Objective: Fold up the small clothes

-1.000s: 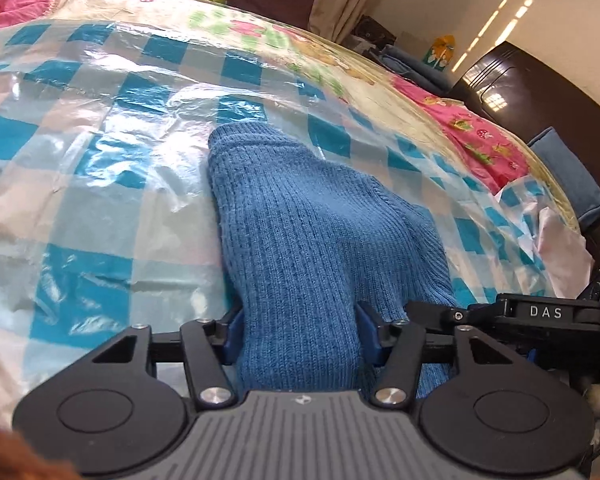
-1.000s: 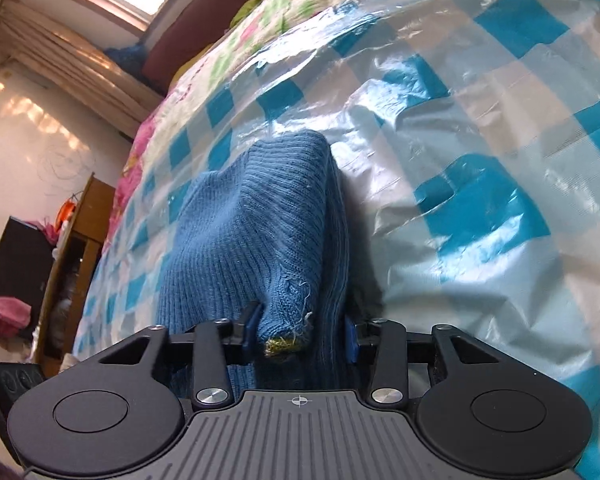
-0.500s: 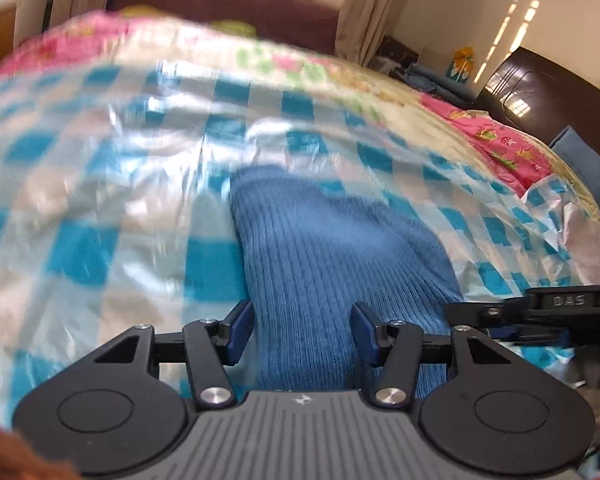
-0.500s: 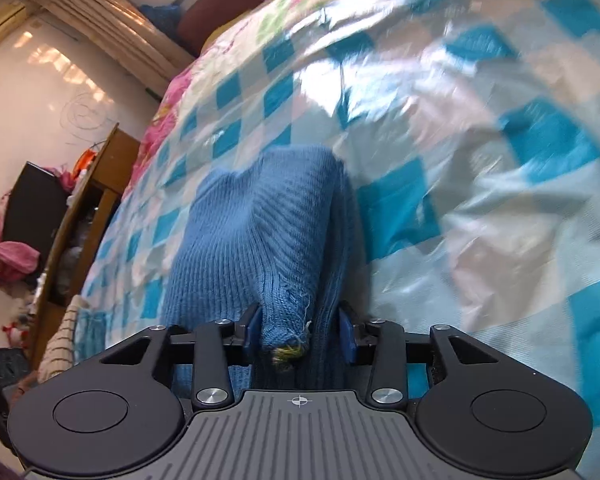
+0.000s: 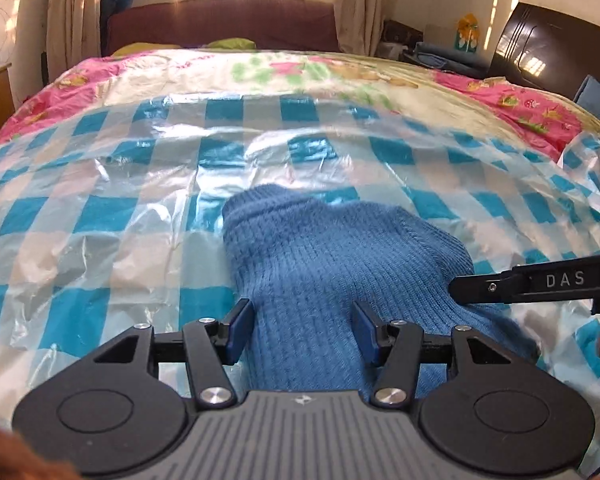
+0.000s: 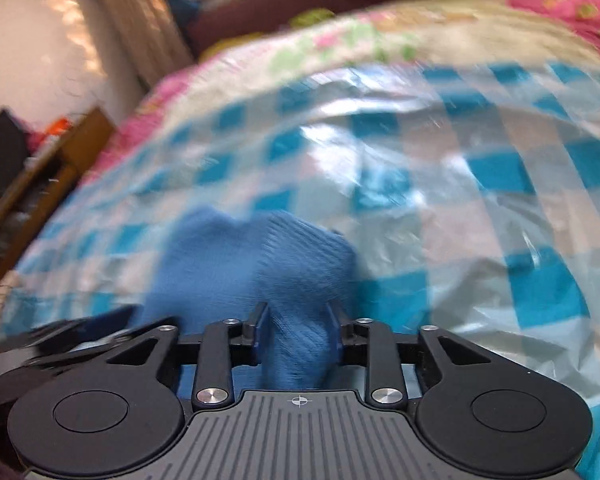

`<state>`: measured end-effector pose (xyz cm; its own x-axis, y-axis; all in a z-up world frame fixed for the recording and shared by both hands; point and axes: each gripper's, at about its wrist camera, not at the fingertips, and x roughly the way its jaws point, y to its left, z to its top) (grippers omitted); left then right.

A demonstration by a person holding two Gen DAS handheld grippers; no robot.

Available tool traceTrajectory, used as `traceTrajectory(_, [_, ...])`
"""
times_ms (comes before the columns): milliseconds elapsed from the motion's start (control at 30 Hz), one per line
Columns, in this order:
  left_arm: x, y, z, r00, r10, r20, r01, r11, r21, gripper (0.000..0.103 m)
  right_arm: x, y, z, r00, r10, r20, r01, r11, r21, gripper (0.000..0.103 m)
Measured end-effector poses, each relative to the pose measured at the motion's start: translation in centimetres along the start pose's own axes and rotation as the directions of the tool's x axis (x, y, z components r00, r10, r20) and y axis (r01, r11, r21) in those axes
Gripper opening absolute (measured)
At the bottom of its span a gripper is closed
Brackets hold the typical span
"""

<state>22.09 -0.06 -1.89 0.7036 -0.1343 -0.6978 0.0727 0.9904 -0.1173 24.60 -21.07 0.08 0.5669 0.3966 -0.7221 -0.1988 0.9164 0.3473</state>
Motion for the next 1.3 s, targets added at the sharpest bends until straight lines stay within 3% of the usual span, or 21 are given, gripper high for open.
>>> traceTrajectory(100, [-0.4,0.7,-0.2,1.000,-0.011,0.003,0.011,0.999,-0.038,0.059,0.3,-1.1,-0.5,1.000,0.015,-0.009,-0.015,0.999,0.046,0.027])
traceTrajectory(233, [-2.4,0.9,-0.6,1.000,0.001,0.024,0.000,0.999,-0.051,0.059,-2.0,-0.2,-0.8,0.999,-0.005,0.036,0.005,1.000,-0.002,0.028])
traceTrajectory(433, [-5.5,0.5,-2.7,1.000,-0.015,0.009,0.016,0.999,-0.051,0.059,-6.2,2.0,-3.7,0.996,0.080,0.031,-0.077,0.993,-0.085,0.030])
traceTrajectory(533, [-5.8,-0.1,-4.3,1.000,-0.012,-0.025,0.011,0.999,-0.033,0.059,-6.1,2.5,-6.1,0.999,0.050,-0.014,-0.051,0.991,-0.124,0.030])
traceTrajectory(667, [-4.6,-0.3,-6.2,0.993,-0.001,-0.122,-0.006,0.998,-0.061,0.060,-3.8,0.9,-7.7,0.996,-0.017,-0.093,0.010,0.997,-0.077,0.031])
traceTrajectory(767, [-5.4,-0.6,-6.6,0.993,0.001,-0.114,-0.009,0.997,-0.072,0.060,-4.3,0.5,-7.6,0.996,-0.012,-0.085,0.010,0.999,-0.032,0.031])
traceTrajectory(933, [-6.7,-1.0,-6.7,0.995,0.004,-0.098,-0.011,0.997,-0.071,0.060,-6.6,1.8,-8.4,0.999,-0.025,-0.031,0.022,0.997,-0.077,0.031])
traceTrajectory(1167, [-7.0,-1.3,-7.9,0.990,0.010,-0.138,-0.021,0.997,-0.075,0.060,-6.5,1.9,-10.5,0.996,-0.050,-0.070,0.046,0.997,-0.054,0.034])
traceTrajectory(1300, [-7.9,-1.3,-8.3,0.992,0.000,-0.129,-0.011,0.996,-0.090,0.060,-7.9,2.6,-10.5,0.998,-0.050,-0.039,0.047,0.996,-0.075,0.034])
